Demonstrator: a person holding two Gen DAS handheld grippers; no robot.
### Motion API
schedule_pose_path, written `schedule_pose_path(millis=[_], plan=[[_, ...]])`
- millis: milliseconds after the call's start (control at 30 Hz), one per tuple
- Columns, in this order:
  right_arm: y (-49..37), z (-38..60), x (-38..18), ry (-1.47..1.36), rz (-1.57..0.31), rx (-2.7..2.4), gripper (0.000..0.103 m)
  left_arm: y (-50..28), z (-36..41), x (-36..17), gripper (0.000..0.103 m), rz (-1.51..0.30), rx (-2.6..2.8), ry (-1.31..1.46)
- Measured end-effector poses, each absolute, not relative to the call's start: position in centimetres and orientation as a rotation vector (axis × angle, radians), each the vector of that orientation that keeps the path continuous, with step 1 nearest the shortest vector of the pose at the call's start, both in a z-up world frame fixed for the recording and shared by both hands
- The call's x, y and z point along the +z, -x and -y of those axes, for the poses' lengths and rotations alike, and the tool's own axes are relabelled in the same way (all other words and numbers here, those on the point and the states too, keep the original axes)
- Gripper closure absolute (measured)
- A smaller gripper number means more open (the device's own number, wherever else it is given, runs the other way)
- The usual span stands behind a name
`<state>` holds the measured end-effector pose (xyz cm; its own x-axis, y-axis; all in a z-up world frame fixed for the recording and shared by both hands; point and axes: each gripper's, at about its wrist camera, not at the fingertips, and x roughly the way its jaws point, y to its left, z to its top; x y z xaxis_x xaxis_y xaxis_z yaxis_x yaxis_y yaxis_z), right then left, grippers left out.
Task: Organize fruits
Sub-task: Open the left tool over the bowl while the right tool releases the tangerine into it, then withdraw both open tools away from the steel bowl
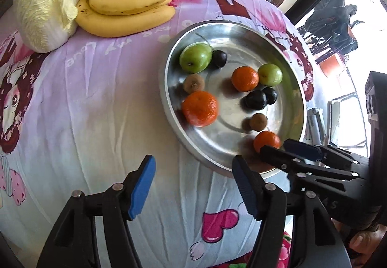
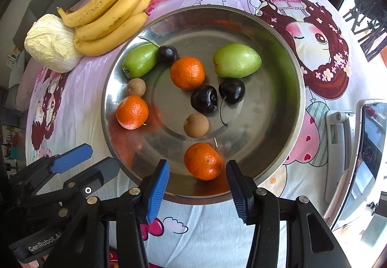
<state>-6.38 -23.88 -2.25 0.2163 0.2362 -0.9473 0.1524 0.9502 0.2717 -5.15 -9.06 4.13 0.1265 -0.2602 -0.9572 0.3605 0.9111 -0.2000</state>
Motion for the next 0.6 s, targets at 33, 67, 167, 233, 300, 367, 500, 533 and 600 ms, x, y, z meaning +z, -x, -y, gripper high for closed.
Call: schedule_pose_path(millis=[33, 67, 167, 233, 300, 367, 500, 533, 600], plan=[[6.6, 23.7, -2.2, -0.335, -1.354, 0.06, 0.043, 5.3, 8.3, 4.0, 0.029, -1.37, -0.429, -0.096], [6.8, 23.3, -2.0, -0.329, -1.349, 0.061, 0.041, 5.5, 7.6, 3.9, 0.026, -1.366, -0.4, -0.101], [7.5, 22.4, -1.8, -0.314, -1.333, 0.063, 0.03, 5.9, 5.4, 3.6, 0.016, -1.352, -0.327, -0.1], [7.9, 21.9, -1.7, -0.316, -1.324, 0.059, 0.023, 6.2, 3.9, 3.6, 0.012, -1.335, -0.287, -0.099], [8.3, 21.4, -2.0, -0.306, -1.321, 0.055, 0.018, 6.6, 2.5, 3.6, 0.011, -1.325, -0.258, -0.086], [9.0, 20.9, -2.1, -0.296, -1.315, 0.06, 0.013, 7.1, 1.3, 3.5, 0.01, -1.324, -0.243, -0.068], [9.9, 20.4, -2.4, -0.302, -1.302, 0.052, 0.0, 8.4, 0.2, 3.2, 0.01, -1.307, -0.196, -0.103], [10.0, 20.3, -2.4, -0.297, -1.302, 0.047, 0.0, 8.6, 0.3, 3.2, 0.01, -1.293, -0.173, -0.121], [10.2, 20.0, -2.4, -0.279, -1.3, 0.037, 0.0, 9.3, 0.0, 3.4, 0.01, -1.273, -0.136, -0.152]])
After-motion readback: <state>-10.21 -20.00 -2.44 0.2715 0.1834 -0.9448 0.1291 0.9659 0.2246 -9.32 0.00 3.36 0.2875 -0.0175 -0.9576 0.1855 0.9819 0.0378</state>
